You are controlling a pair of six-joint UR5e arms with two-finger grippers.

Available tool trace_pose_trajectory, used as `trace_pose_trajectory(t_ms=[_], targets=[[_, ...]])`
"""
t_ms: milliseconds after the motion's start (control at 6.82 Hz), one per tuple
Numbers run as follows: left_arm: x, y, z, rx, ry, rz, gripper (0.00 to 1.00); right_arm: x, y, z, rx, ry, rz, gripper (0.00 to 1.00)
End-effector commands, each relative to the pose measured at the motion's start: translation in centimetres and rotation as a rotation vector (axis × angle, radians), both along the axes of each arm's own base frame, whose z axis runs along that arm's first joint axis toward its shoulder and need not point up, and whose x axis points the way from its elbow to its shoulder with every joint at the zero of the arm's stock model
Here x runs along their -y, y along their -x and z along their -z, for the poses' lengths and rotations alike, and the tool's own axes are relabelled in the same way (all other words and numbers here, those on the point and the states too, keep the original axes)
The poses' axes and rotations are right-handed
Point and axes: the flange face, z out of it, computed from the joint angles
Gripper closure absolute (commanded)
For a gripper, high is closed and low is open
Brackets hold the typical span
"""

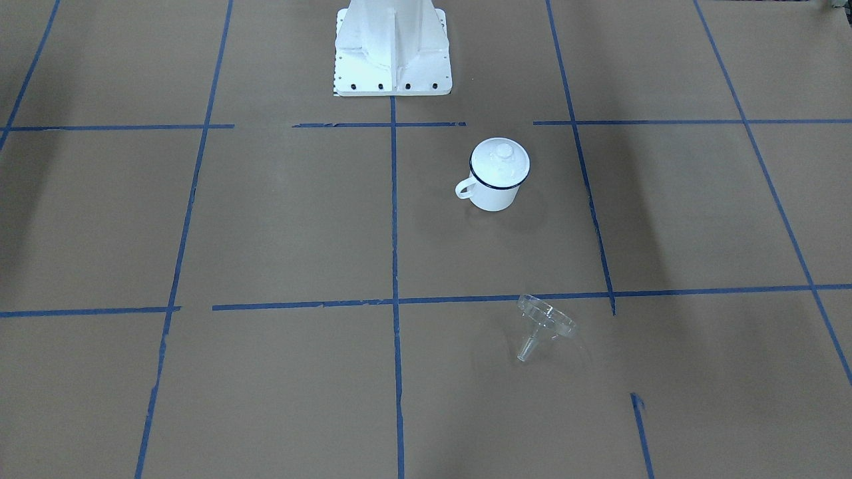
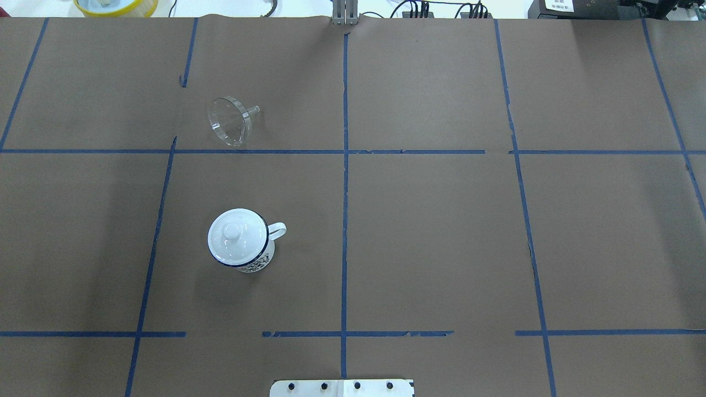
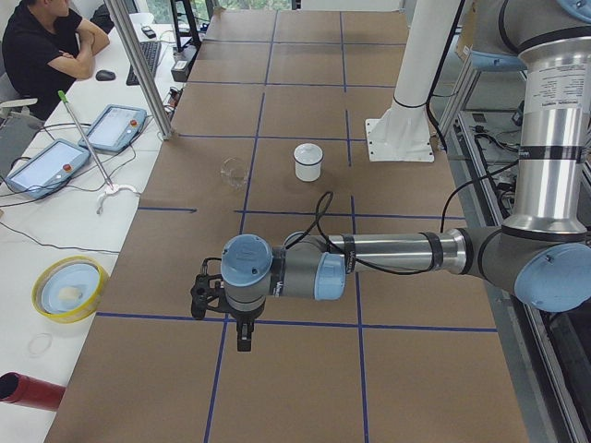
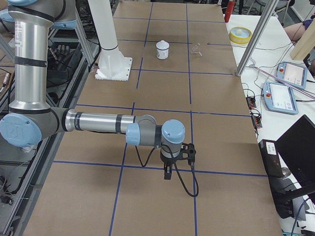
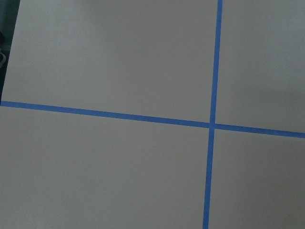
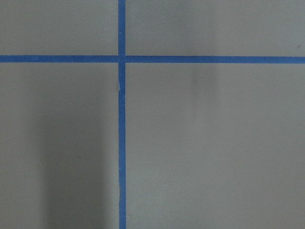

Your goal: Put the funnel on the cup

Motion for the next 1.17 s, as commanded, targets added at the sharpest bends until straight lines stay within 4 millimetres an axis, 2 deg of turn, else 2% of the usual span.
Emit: trace_pose_trajectory(t_ms=[0,293,440,587,733,880,1027], targets=[[0.0,-1.0,1.9,0.006,-0.032,-0.022,0.00,0.0,0.0,0.0,0.000,0.001,0.000,0.00],[0.0,-1.0,3.5,0.017,-0.057,-0.018,0.00,0.0,0.0,0.0,0.000,0.001,0.000,0.00],[-1.5,-1.1,2.5,0.010,-0.046,-0.021,0.00,0.0,0.0,0.0,0.000,-0.001,0.000,0.00],[-0.8,-2.4,3.1,0.012,-0.110,-0.044,0.00,0.0,0.0,0.0,0.000,0.001,0.000,0.00],[0.0,-5.5,4.1,-0.018,-0.050,-0.009,0.00,0.0,0.0,0.0,0.000,0.001,0.000,0.00],[2.8,-13.0,8.2,-0.052,0.049,0.025,0.00,0.0,0.0,0.0,0.000,0.001,0.000,0.00],[2.7,-16.9,13.0,-0.109,0.184,0.148,0.00,0.0,0.0,0.0,0.000,0.001,0.000,0.00]])
